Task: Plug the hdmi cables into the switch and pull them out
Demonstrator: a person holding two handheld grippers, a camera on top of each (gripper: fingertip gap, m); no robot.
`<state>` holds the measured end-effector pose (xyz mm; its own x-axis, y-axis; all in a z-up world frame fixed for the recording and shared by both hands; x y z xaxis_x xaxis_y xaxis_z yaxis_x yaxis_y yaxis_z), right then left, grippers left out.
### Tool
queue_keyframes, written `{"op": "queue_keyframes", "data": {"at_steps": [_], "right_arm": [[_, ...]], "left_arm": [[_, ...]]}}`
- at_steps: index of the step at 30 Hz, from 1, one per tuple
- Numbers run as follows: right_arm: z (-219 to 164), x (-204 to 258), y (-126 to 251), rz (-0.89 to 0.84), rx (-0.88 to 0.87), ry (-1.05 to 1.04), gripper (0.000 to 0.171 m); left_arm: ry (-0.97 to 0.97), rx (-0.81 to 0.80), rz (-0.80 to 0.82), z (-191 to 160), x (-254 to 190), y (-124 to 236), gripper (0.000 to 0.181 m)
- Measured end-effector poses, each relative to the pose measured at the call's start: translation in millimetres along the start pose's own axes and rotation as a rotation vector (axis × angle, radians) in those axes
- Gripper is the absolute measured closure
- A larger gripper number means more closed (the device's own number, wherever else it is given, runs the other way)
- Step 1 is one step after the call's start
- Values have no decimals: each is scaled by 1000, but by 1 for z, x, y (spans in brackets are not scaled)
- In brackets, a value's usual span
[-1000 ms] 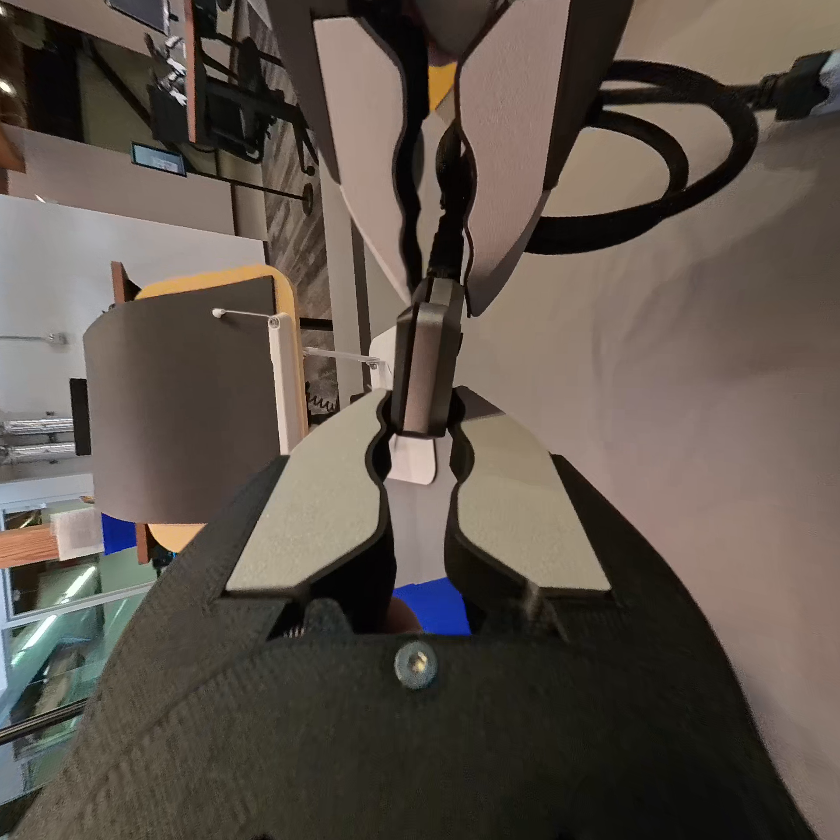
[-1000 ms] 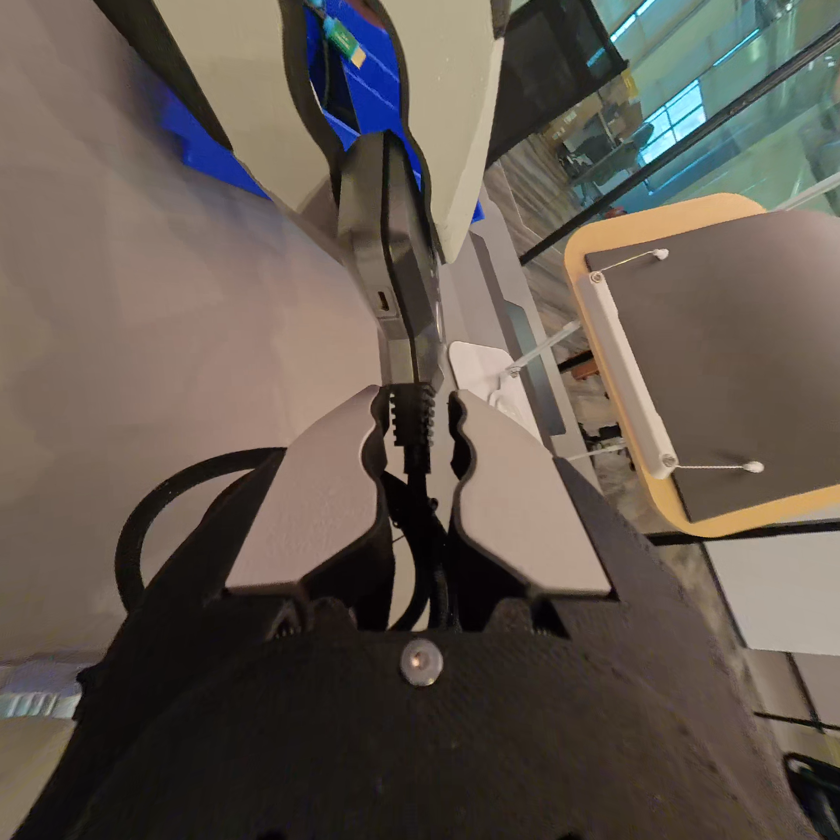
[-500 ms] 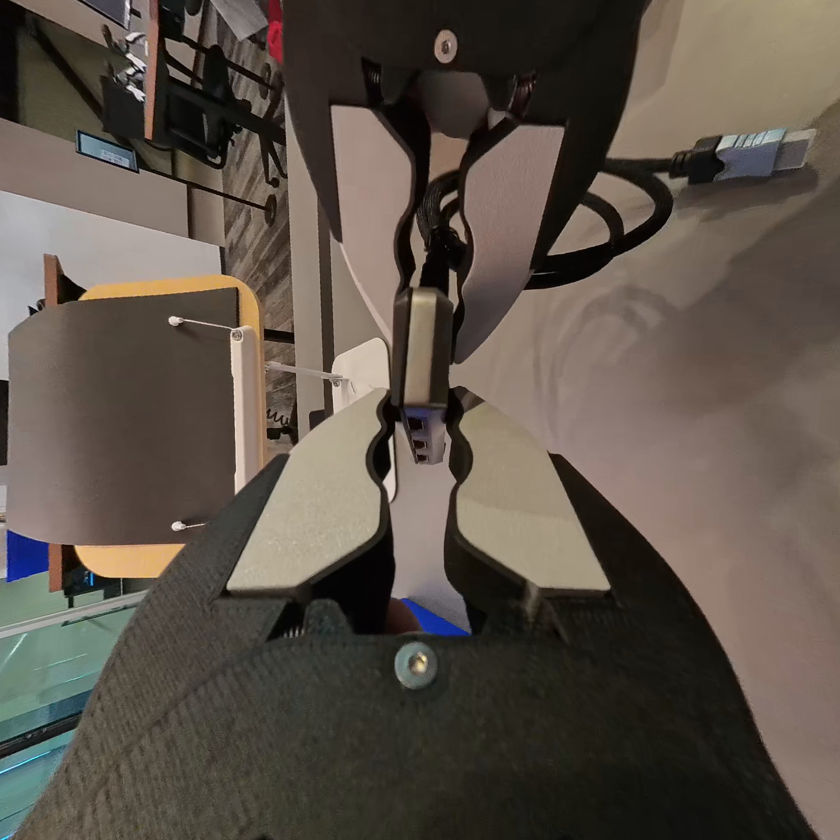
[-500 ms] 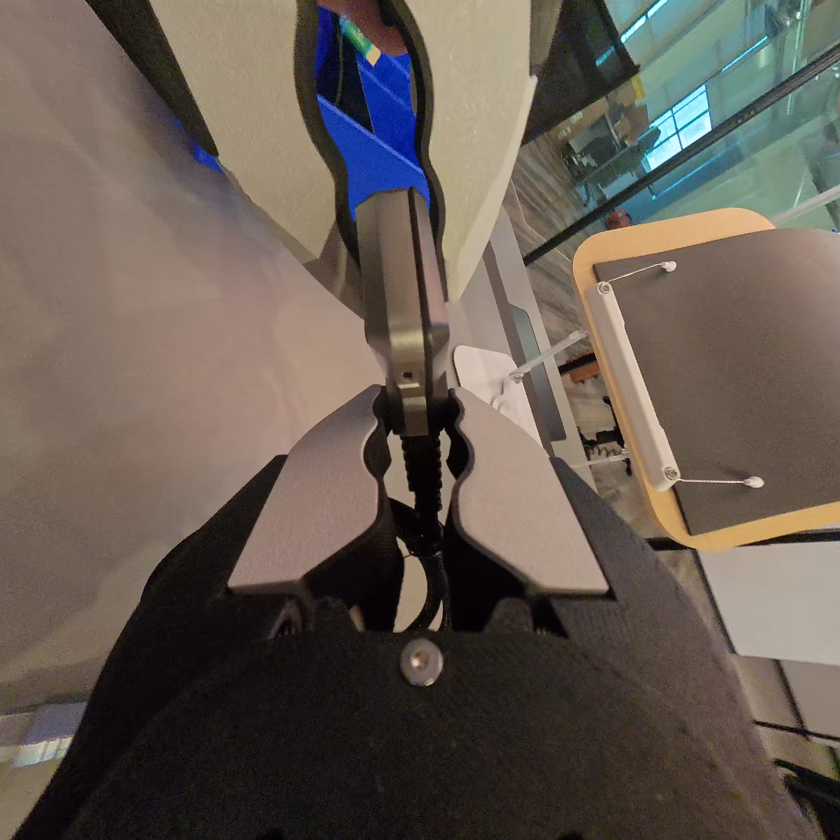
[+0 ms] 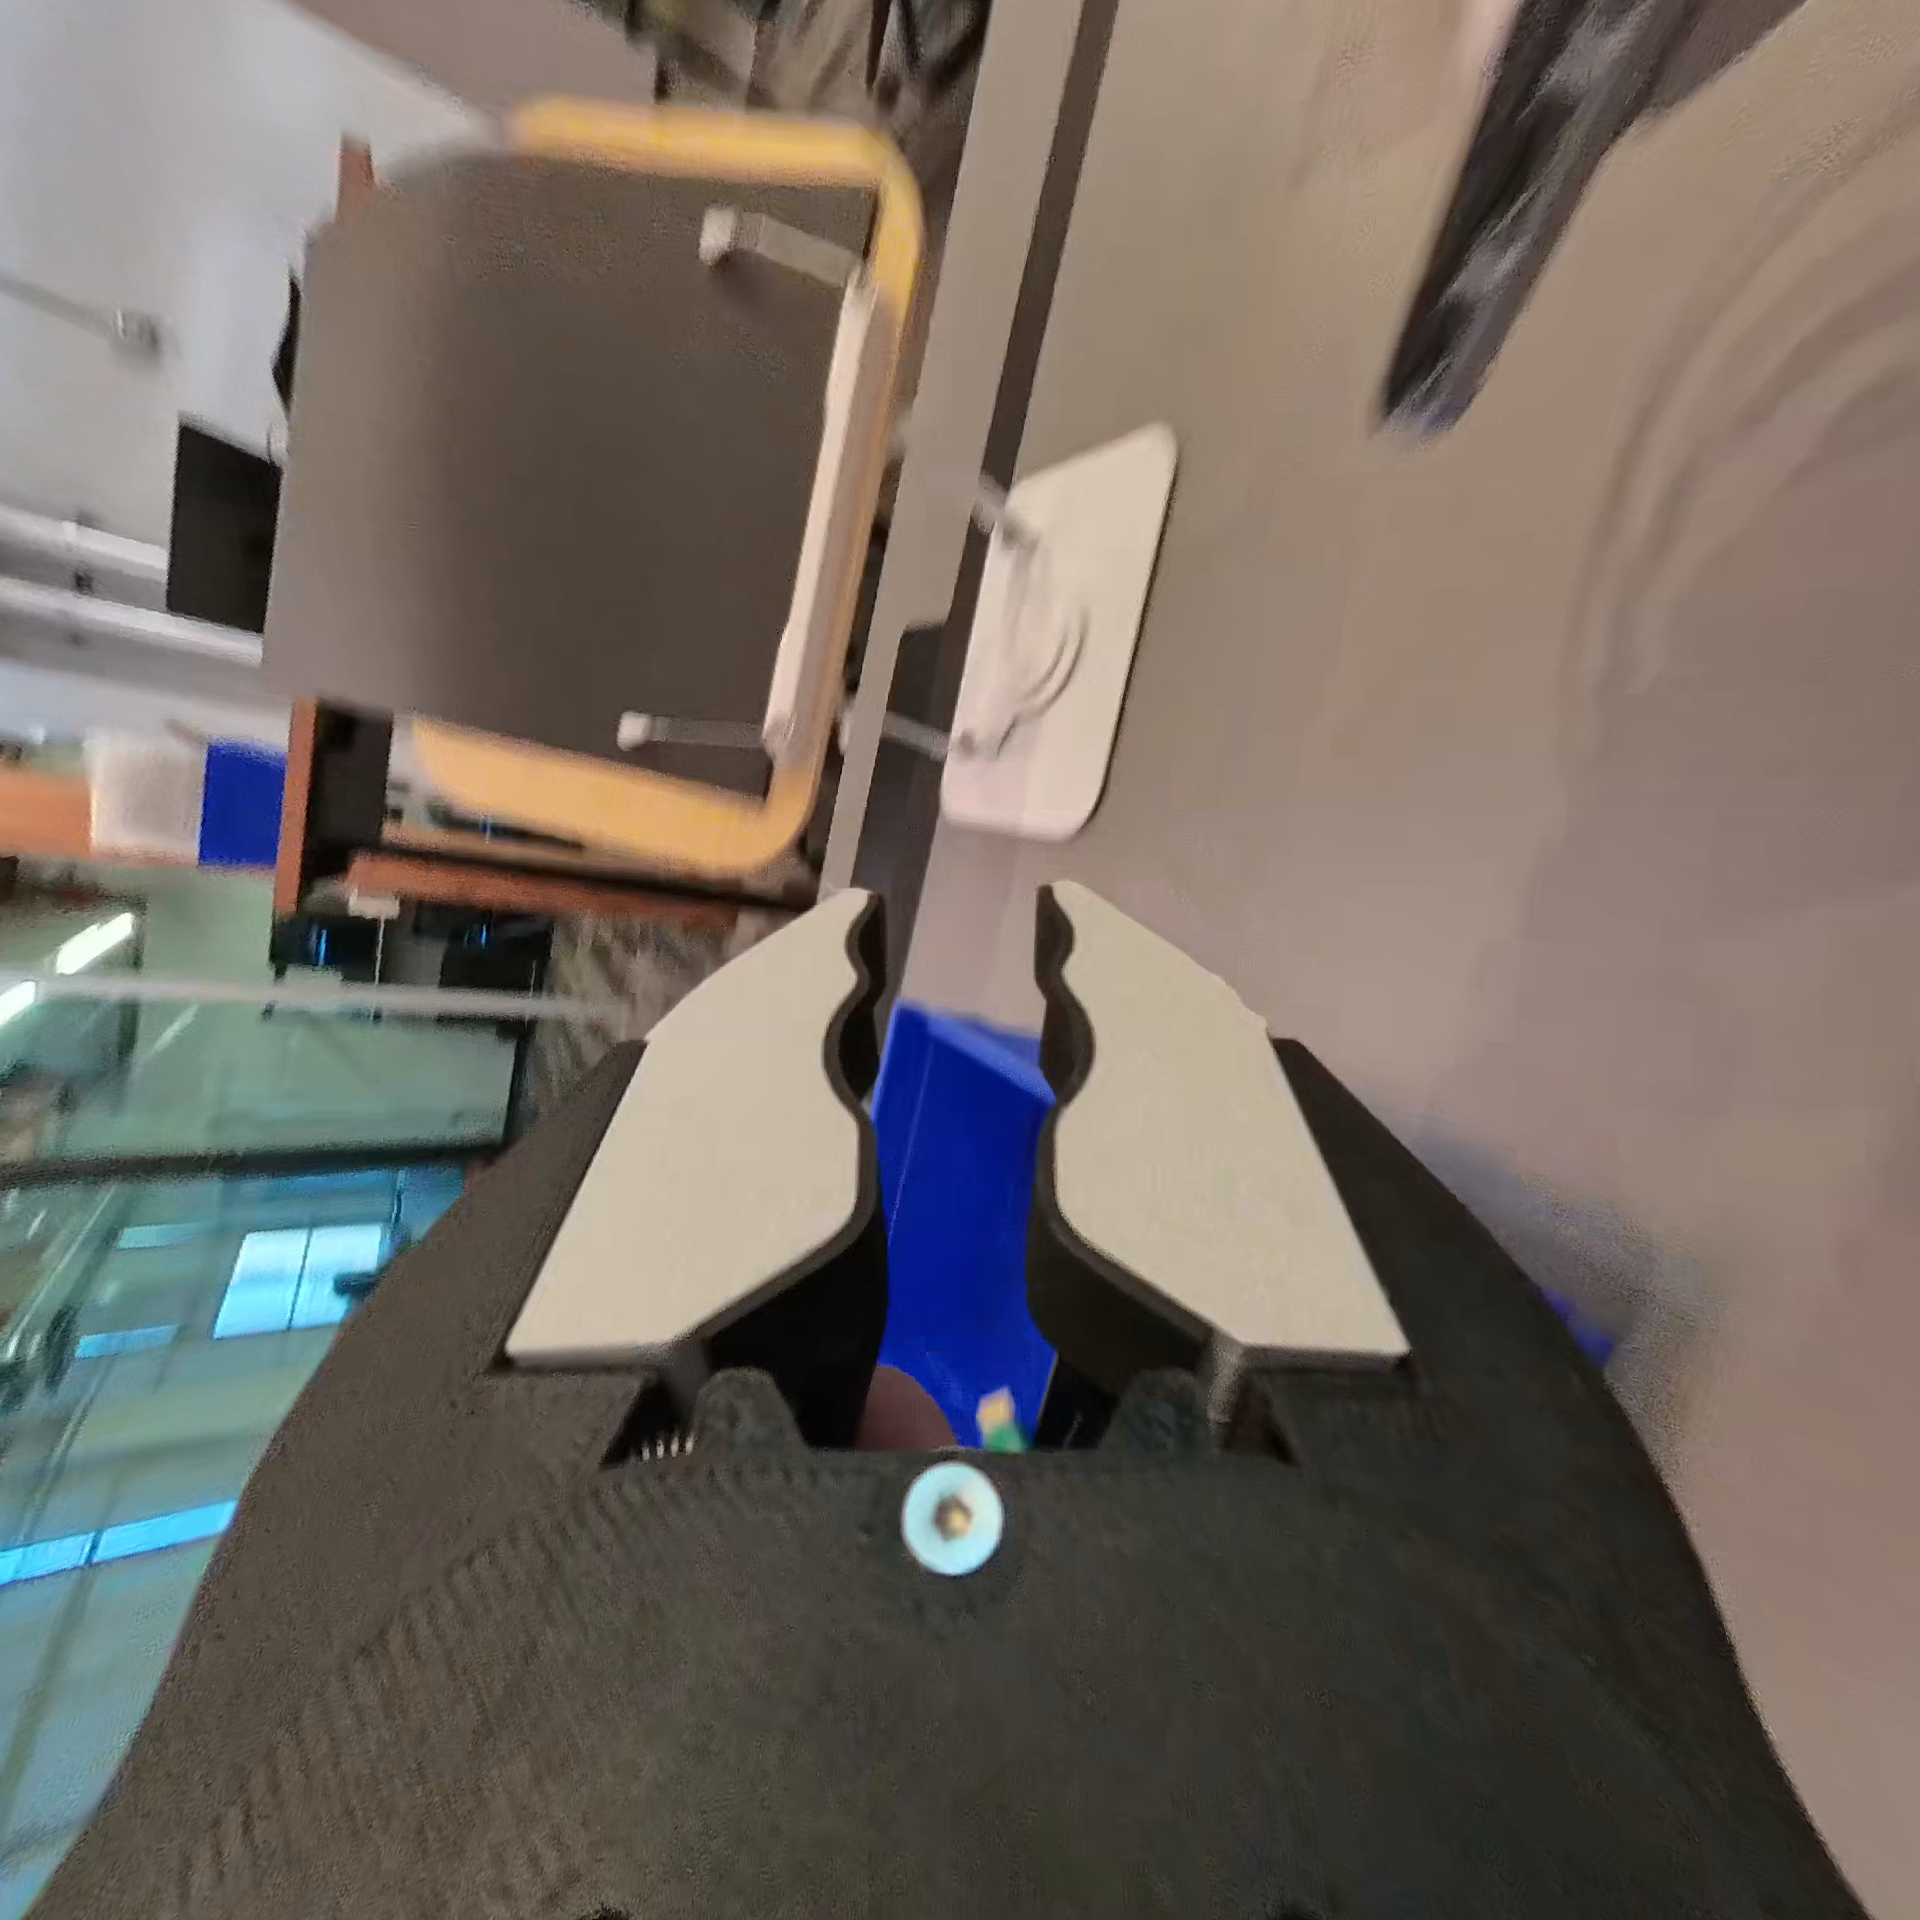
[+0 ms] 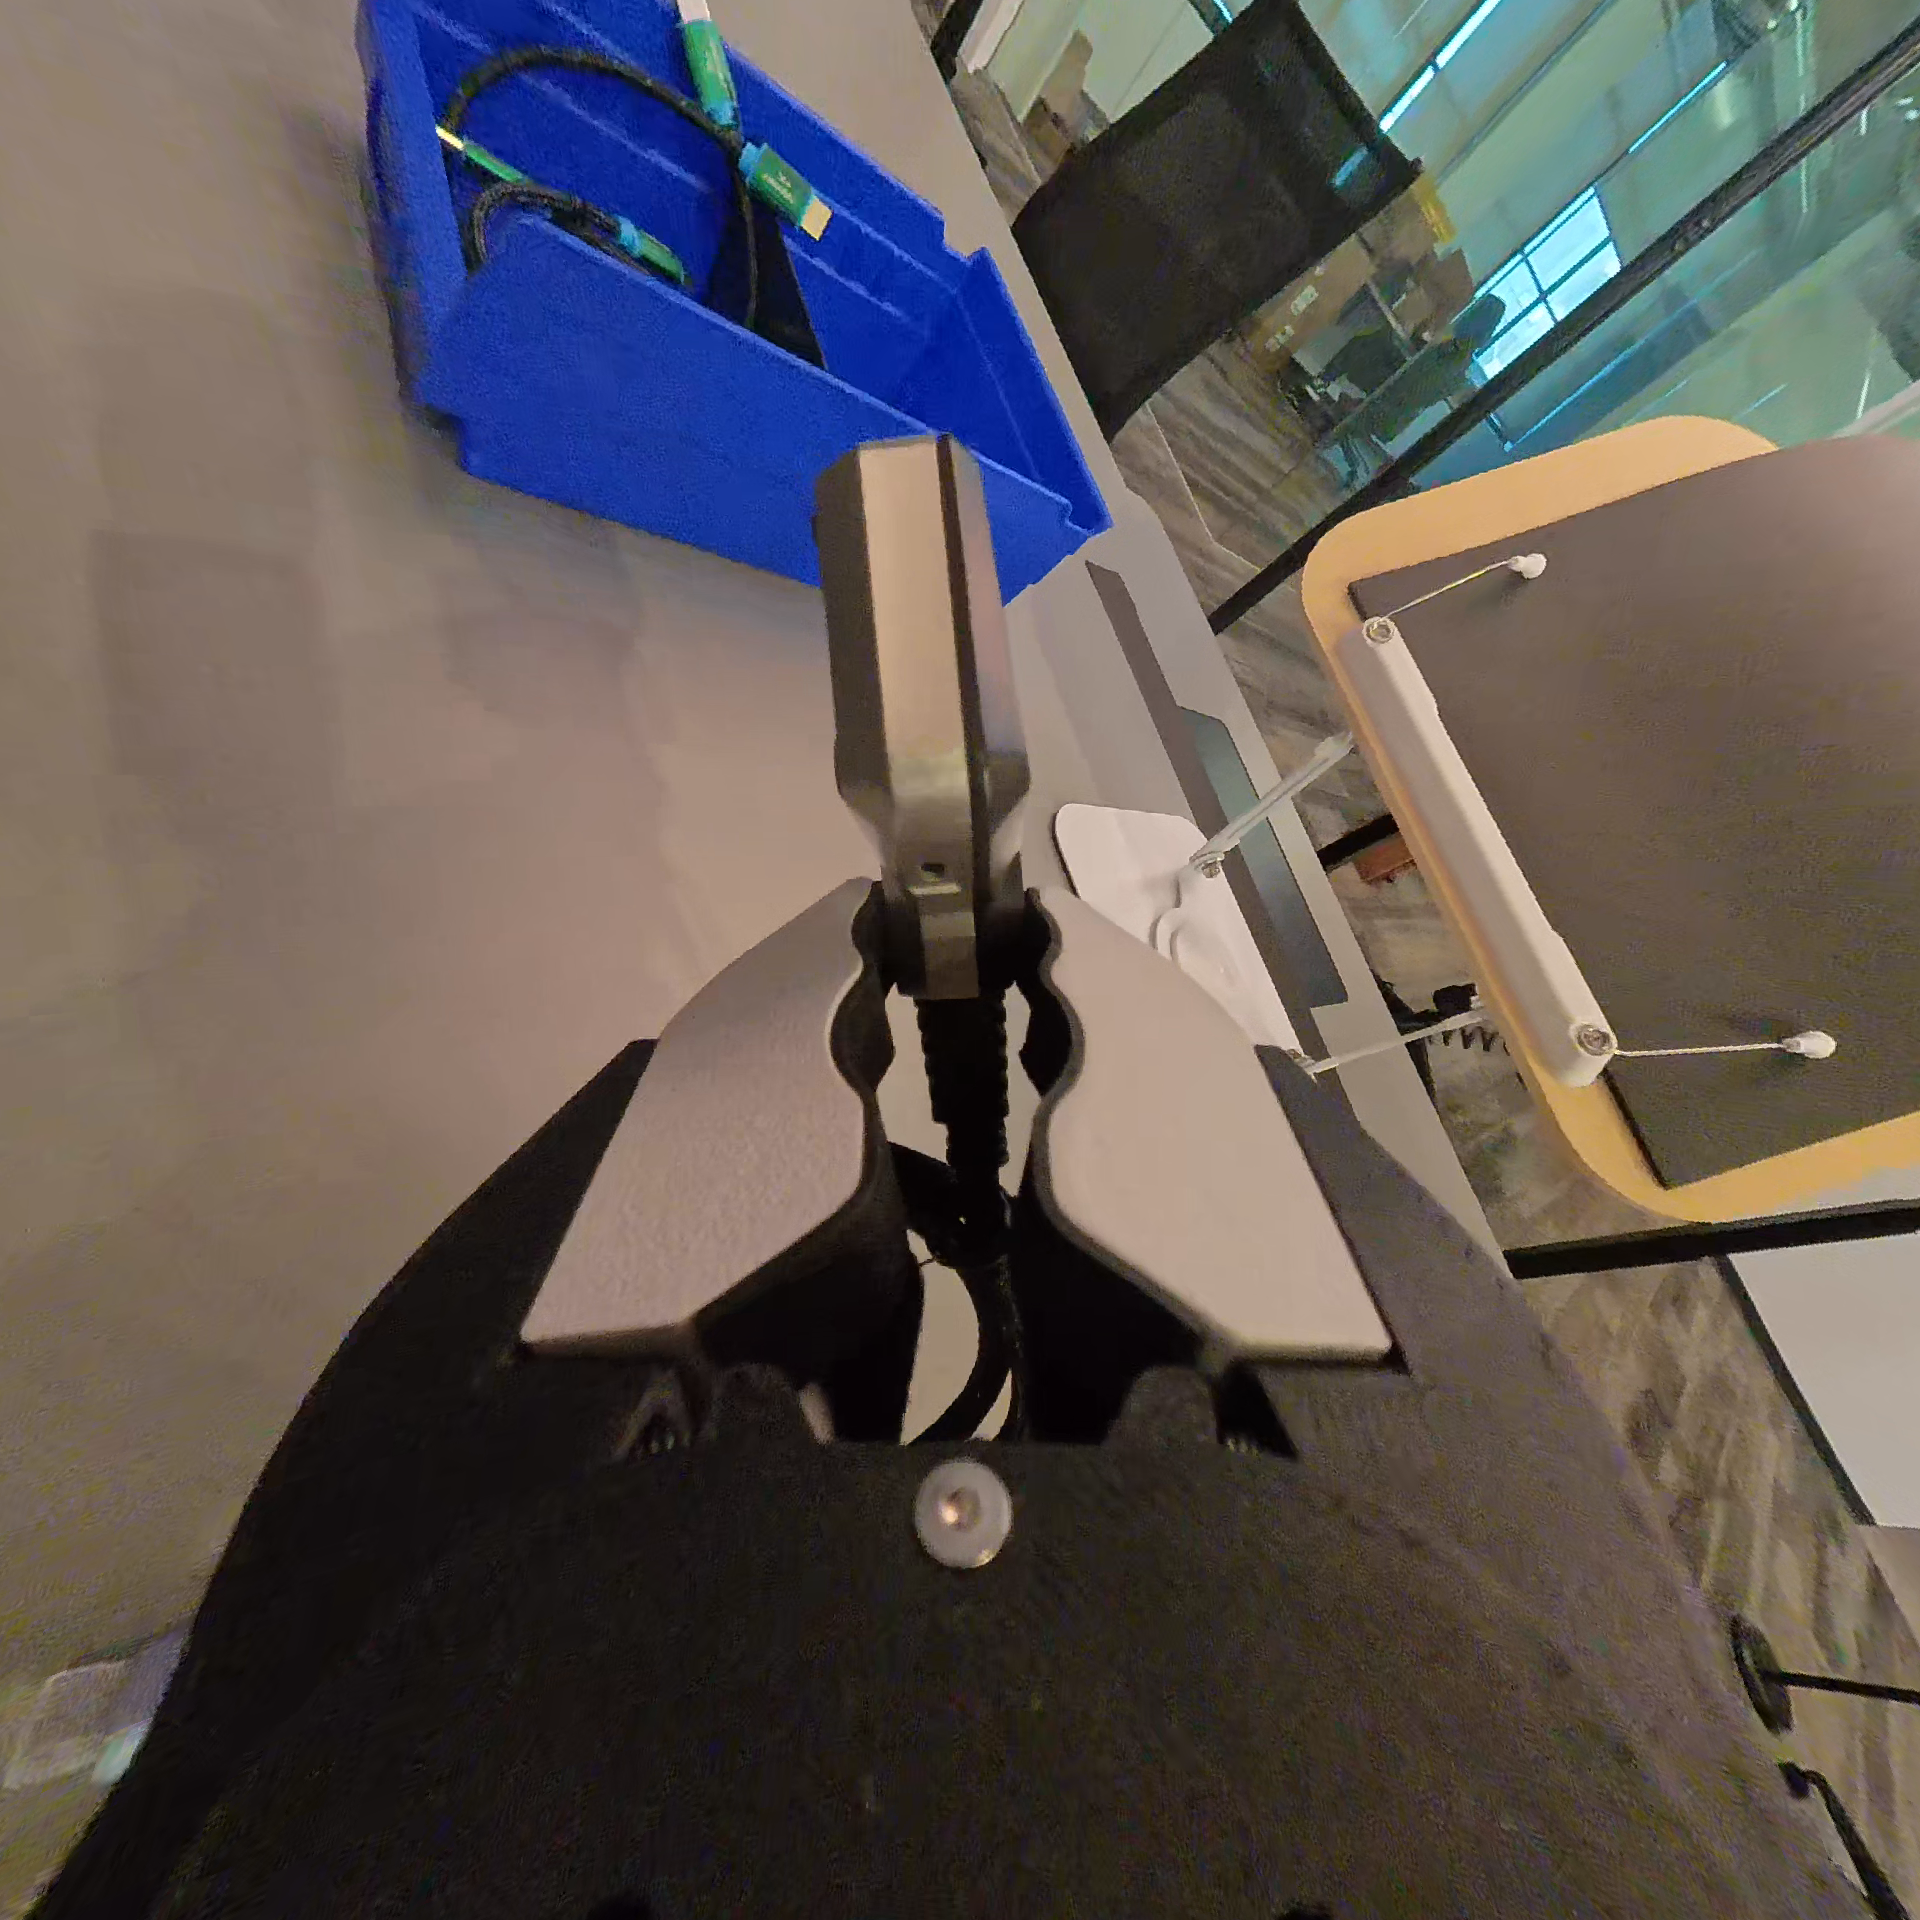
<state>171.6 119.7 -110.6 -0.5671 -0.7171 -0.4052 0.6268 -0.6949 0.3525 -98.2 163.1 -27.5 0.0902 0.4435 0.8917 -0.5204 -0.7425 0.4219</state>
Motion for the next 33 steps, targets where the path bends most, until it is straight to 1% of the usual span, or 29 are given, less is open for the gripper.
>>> {"op": "queue_keyframes", "data": {"at_steps": [2,4,6,8,9,14,17,19,24,26,27,33], "right_arm": [[0,2,-2,-3,12,11,150],[0,4,-3,3,13,8,150],[1,5,-4,4,16,9,150],[1,5,-6,4,17,9,150],[1,6,-6,4,20,10,150],[0,8,-9,6,31,13,150],[-1,8,-10,4,35,14,150],[-2,7,-10,2,35,12,150],[-3,6,-9,-2,32,8,150],[-3,6,-9,-6,28,9,150],[-3,6,-9,-8,28,9,150],[-3,7,-9,-11,31,17,150]], "left_arm": [[43,98,3,-34,10,9,154],[76,162,22,-68,16,18,153],[116,251,-24,-101,14,21,152],[134,389,-81,-134,6,18,150],[143,428,-102,-148,1,16,150],[212,546,-243,-196,-29,-4,150],[222,564,-304,-210,-49,-19,147],[181,587,-273,-215,-57,-28,147],[129,652,-259,-225,-76,-48,148],[80,691,-259,-228,-84,-54,152],[66,713,-240,-229,-85,-55,158],[76,691,-198,-229,-81,-53,164]]}}
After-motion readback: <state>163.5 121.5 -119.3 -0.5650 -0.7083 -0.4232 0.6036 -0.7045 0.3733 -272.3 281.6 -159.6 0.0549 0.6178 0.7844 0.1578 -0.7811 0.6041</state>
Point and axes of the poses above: each gripper's, where its closed fingertips meet, y back along the fingers, z out of its top, x = y × z across the jaws, the point moved 10 cm from there along y, back along the fingers, and after that the axes turned 15 degrees about -y, right-handed, at the moved point
